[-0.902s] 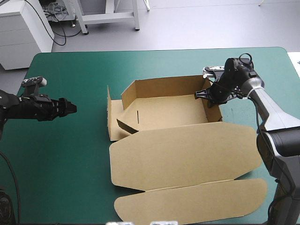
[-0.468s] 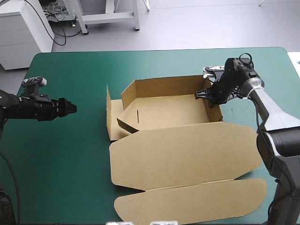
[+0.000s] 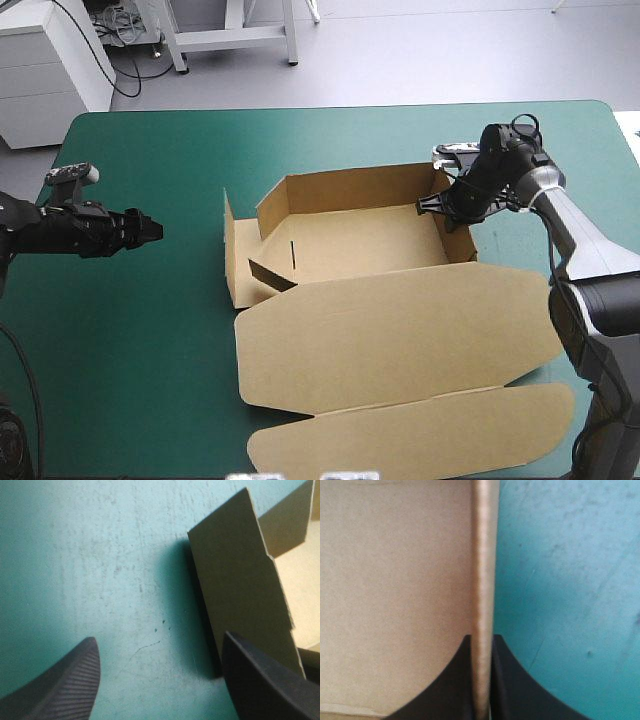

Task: Fold the box

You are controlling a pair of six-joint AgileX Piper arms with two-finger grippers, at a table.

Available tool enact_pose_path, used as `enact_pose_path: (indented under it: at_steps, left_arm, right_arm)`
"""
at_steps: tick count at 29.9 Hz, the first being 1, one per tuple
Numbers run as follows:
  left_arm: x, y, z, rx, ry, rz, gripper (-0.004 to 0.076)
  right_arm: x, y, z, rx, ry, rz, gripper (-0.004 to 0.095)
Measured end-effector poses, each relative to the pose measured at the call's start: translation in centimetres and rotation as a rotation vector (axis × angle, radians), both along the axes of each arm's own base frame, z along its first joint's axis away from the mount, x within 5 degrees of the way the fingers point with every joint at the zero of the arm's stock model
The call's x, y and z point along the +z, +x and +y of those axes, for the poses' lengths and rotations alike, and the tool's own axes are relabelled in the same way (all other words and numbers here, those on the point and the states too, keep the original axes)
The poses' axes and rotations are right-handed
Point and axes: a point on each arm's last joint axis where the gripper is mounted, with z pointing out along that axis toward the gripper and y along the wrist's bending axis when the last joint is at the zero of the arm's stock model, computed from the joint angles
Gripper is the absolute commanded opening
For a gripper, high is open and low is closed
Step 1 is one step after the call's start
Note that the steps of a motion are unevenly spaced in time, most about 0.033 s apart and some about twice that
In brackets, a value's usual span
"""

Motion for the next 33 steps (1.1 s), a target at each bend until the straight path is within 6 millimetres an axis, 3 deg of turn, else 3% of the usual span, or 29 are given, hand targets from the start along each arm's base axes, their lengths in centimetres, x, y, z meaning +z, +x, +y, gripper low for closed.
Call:
enact_pose_path:
  at_steps: [3,9,19,24,33]
  left_arm:
    - [0.0,0.0,0.1,0.003,0.01,-0.003,0.0493]
    - [-0.1,0.0,0.2,0.004,0.022,-0.003,0.0493]
    - [-0.1,-0.1,0.1,-0.009,0.015,0.013,0.0493]
    - [-0.2,-0.4,-0.1,-0.028,0.003,0.038,0.0493]
    - [0.3,-0.6,-1.1,-0.058,-0.126,0.05,0.0493]
  right_arm:
    - [1.4,-0.7,-0.8,-0.004,0.021,-0.012,-0.002]
    - [6.8,-2.8,-3.4,-0.052,0.091,-0.145,-0.002]
    - [13.0,-7.1,-4.1,-0.038,0.1,-0.301,-0.002]
    - [14.4,-8.4,-4.1,-0.036,0.101,-0.34,-0.0019]
    - [14.9,-8.7,-3.8,-0.034,0.144,-0.349,-0.0019]
